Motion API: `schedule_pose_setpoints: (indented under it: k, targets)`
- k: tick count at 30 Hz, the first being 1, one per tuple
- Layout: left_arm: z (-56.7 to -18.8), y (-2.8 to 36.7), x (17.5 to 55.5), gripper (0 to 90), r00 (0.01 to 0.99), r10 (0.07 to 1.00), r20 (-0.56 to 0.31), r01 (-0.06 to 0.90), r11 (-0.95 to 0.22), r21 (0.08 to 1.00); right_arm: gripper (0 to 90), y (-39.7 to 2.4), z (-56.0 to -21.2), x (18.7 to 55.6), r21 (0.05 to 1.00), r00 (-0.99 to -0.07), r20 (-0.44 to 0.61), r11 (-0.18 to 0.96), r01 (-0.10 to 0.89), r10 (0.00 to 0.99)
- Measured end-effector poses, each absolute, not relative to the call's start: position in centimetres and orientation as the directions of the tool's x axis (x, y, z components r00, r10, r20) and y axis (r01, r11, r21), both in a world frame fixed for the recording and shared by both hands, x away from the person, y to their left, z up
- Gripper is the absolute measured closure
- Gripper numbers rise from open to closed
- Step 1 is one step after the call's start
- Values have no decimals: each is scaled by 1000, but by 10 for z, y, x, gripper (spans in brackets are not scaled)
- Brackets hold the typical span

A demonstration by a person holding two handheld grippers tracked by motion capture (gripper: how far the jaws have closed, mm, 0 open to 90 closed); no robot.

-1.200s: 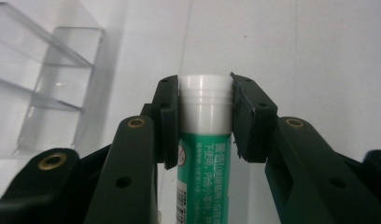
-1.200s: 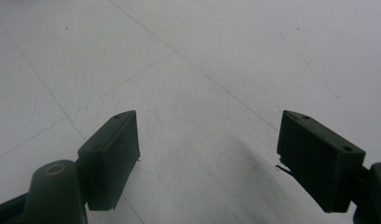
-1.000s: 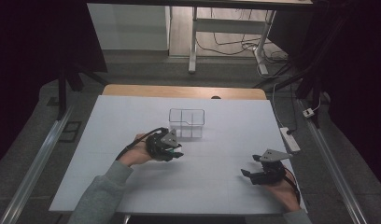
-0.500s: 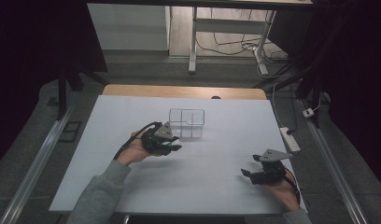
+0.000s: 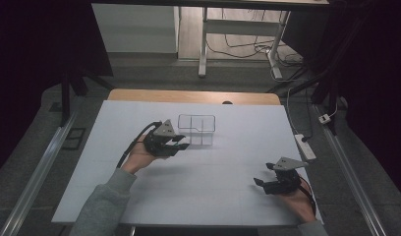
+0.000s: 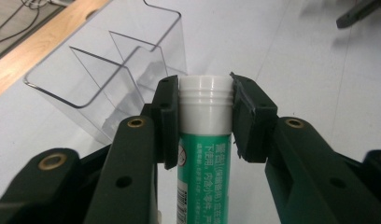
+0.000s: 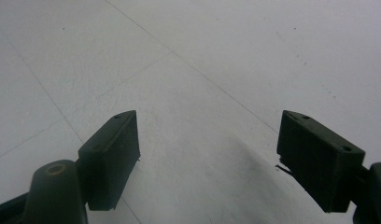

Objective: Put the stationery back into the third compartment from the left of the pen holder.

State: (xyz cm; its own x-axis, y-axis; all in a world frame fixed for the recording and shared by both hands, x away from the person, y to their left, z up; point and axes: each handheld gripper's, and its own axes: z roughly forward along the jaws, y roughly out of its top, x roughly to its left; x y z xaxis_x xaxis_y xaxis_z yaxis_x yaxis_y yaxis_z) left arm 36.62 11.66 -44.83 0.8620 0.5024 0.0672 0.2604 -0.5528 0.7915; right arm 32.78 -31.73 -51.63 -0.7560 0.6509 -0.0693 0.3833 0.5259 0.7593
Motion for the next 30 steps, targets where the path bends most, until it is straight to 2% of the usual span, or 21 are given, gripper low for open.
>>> schedule_pose_setpoints:
  k: [17, 30]
  targets:
    - [-440, 118, 371, 643, 822, 570, 20, 281, -435, 855, 207, -317, -516, 328, 763, -755, -71, 523, 380, 652]
    - [-419, 102, 386, 643, 801, 598, 27, 260, -389, 884, 208, -316, -514, 328, 770, -758, -71, 519, 372, 649]
